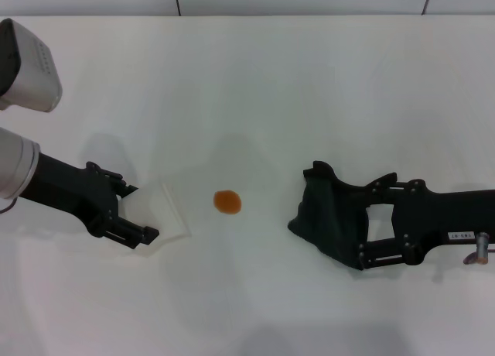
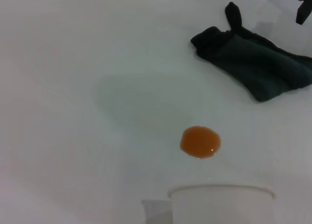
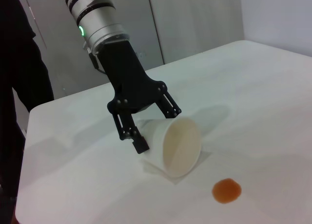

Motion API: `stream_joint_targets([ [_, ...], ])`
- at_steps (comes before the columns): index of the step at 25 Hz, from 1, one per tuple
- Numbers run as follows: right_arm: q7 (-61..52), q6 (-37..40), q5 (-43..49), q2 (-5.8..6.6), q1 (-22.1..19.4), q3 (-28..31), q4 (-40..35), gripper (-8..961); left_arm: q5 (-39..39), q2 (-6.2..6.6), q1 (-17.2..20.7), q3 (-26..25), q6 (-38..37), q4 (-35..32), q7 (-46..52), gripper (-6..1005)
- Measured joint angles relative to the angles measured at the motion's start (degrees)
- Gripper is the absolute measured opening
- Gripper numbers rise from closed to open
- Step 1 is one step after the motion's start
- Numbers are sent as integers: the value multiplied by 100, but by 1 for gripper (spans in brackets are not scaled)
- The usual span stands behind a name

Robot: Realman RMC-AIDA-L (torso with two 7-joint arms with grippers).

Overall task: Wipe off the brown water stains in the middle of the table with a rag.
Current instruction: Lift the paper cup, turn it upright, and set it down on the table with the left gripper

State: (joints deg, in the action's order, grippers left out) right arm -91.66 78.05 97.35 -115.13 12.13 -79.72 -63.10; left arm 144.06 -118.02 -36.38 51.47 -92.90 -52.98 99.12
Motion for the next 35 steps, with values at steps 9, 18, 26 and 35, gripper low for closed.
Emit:
stream_joint_targets([
  [9, 0, -10, 0, 0, 0, 0, 0, 841, -2, 0, 0, -11, 34, -2, -24, 806],
  [18, 0, -10, 3, 0, -6, 0, -1, 841, -428, -10, 212, -31, 136, -398, -44, 665],
  [26, 3, -124, 4, 0, -9, -20, 84, 842, -1610, -39, 731, -44, 680, -632, -462, 595],
  [35, 6, -220, 1, 0, 15, -51, 156, 842, -3337, -104, 1362, -144, 1370, -17, -1770, 547],
])
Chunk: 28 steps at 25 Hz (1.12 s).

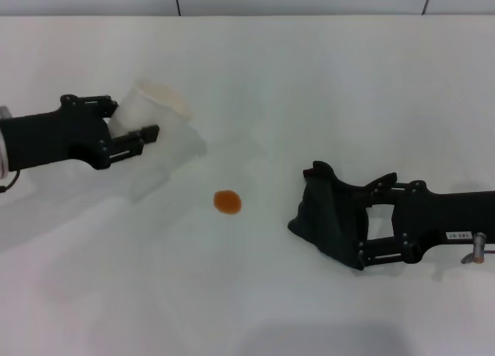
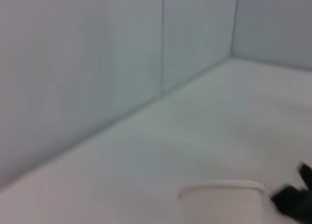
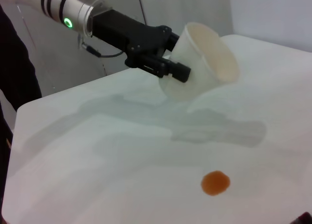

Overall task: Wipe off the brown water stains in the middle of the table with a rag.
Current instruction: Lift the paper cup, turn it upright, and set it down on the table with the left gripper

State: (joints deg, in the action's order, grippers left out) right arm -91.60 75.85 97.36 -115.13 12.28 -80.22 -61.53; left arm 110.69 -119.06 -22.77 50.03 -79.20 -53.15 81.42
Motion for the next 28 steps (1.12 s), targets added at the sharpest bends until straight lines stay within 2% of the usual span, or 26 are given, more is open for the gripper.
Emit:
stream_joint_targets([
  [4, 2, -9, -6, 0, 33, -3, 78, 842, -705, 4, 142, -63, 361, 635, -949, 516],
  [9, -5, 20, -13, 0, 37, -7, 90, 842, -1005, 15, 54, -326, 757, 1347, -1917, 505],
  [14, 1, 24, -17, 0, 43, -29, 94, 841, -1187, 37, -115, -549, 986, 1777, -2523, 505],
  [20, 6, -6, -17, 0, 47, -64, 98, 841, -1515, 48, -320, -564, 1317, 2183, -3094, 506],
  [28, 6, -9, -12, 0, 34, -65, 98, 842, -2168, 9, -350, -539, 1164, 2715, -3908, 507],
])
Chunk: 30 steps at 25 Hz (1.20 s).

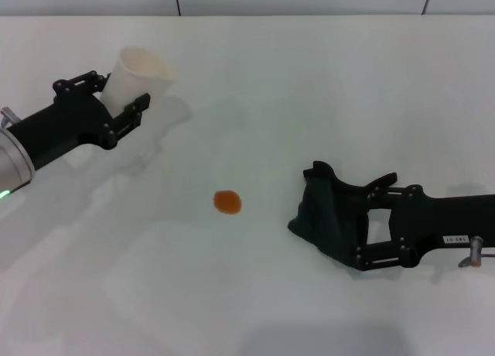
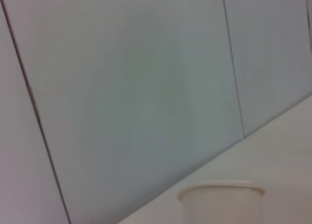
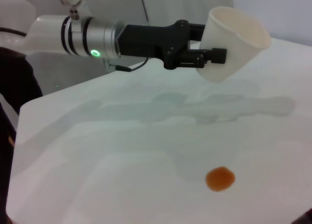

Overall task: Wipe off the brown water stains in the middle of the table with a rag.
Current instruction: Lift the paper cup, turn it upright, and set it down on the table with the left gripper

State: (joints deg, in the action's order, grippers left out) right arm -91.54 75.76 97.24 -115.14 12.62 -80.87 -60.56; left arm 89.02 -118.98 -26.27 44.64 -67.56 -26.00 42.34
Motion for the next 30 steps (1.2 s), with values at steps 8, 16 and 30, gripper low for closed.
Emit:
stream_joint_targets([
  [8, -1, 45, 54, 2, -39, -24, 0, 841, -525, -13, 135, -17, -226, 780, -941, 508],
  [16, 7, 131, 92, 15, -24, -87, -13, 841, -758, -24, 276, -22, -247, 1251, -1521, 509],
  [30, 14, 220, 155, 27, -49, -87, -62, 842, -760, -38, 307, 4, -220, 1512, -1712, 511],
])
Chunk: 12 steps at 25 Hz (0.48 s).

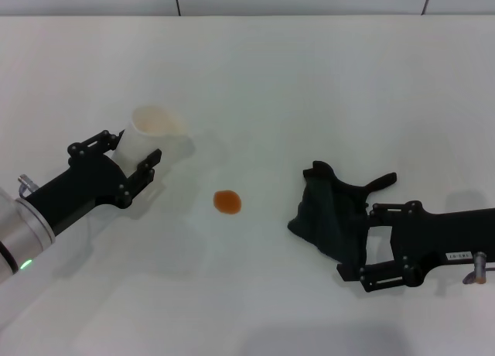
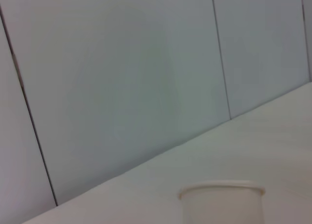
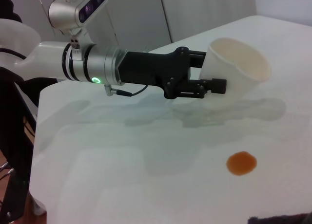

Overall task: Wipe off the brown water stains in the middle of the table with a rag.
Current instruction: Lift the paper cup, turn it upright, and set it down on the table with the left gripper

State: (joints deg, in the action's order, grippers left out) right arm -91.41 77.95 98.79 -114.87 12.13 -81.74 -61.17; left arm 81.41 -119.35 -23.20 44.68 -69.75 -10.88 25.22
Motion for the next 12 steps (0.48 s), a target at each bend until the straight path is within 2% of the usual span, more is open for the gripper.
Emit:
stream_joint_targets([
  [12, 0, 1, 53, -8, 4, 12, -7, 841, 3, 0, 0, -8, 64, -20, -4, 512],
])
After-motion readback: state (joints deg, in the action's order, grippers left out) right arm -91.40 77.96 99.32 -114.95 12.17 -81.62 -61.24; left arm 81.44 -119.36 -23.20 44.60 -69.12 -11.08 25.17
